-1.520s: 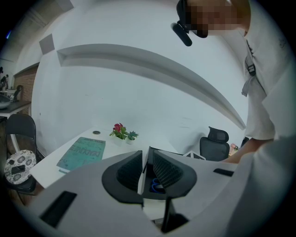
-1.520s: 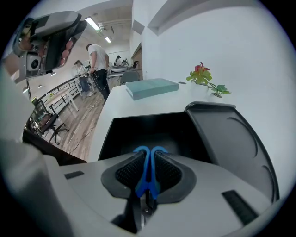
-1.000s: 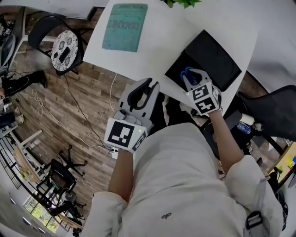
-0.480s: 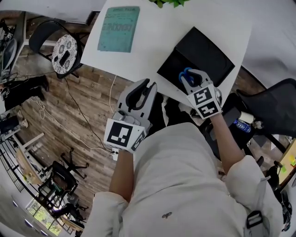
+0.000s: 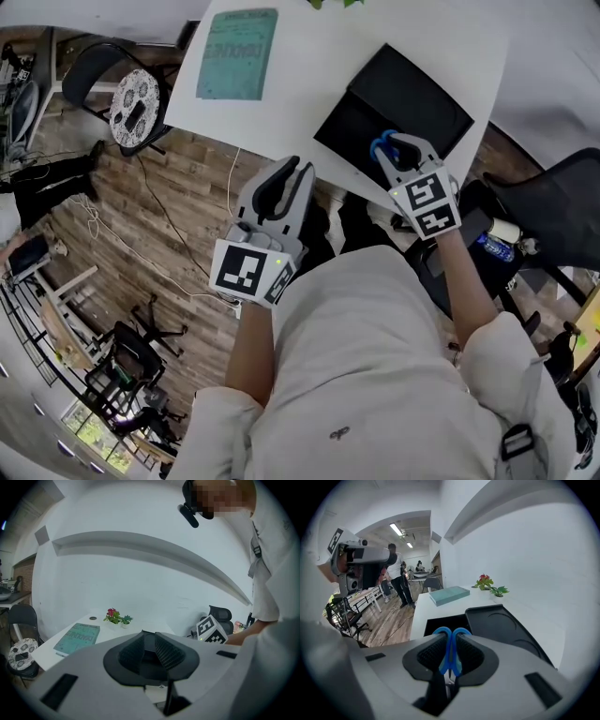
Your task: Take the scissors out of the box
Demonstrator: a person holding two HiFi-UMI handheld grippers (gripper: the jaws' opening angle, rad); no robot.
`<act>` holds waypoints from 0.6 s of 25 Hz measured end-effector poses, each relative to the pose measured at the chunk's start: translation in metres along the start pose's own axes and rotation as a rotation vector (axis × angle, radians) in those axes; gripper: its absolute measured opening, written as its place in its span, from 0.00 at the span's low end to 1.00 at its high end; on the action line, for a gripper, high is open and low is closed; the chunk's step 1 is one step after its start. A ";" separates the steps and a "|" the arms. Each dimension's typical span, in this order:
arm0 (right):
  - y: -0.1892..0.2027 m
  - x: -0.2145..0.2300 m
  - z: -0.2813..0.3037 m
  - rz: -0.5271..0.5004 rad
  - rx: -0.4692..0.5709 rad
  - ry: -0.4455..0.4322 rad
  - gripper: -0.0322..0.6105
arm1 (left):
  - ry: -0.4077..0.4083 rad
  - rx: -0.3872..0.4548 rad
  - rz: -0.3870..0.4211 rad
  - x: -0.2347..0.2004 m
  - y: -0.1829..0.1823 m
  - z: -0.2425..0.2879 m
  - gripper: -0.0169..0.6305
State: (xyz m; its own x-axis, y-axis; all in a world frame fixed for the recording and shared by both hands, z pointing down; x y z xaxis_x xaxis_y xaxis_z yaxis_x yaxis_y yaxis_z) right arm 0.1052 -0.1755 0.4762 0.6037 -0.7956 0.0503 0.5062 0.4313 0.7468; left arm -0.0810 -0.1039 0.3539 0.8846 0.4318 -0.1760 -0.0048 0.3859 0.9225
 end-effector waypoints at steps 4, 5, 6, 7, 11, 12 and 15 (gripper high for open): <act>-0.005 0.004 -0.008 0.017 0.039 0.015 0.18 | 0.001 -0.015 -0.004 0.000 0.002 0.001 0.15; -0.006 0.005 -0.010 0.023 0.050 0.018 0.18 | 0.004 -0.019 -0.004 0.001 0.002 0.002 0.14; -0.007 0.005 -0.012 0.031 0.060 0.022 0.18 | 0.009 -0.024 -0.003 0.001 0.003 0.002 0.15; -0.008 0.005 -0.013 0.038 0.069 0.026 0.18 | 0.016 -0.029 -0.003 0.002 0.004 0.003 0.15; -0.013 0.002 -0.023 0.054 0.106 0.049 0.18 | 0.041 -0.045 -0.004 0.007 0.010 0.003 0.15; -0.015 0.001 -0.027 0.055 0.119 0.056 0.18 | 0.046 -0.047 -0.004 0.008 0.012 0.003 0.15; -0.023 0.000 -0.040 0.051 0.168 0.086 0.18 | 0.068 -0.051 -0.001 0.013 0.014 0.003 0.15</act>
State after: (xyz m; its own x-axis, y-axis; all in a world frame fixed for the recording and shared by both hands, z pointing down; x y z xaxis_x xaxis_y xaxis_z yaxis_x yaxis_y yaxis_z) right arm 0.1177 -0.1684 0.4325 0.6803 -0.7319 0.0398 0.3675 0.3875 0.8455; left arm -0.0683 -0.0953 0.3661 0.8509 0.4852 -0.2015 -0.0294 0.4269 0.9038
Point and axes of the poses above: the fingertips, and each gripper's own axes: z forward along the fingers, x to its right, y out of its underside, the point moved 7 cm from there along -z, backward along the fingers
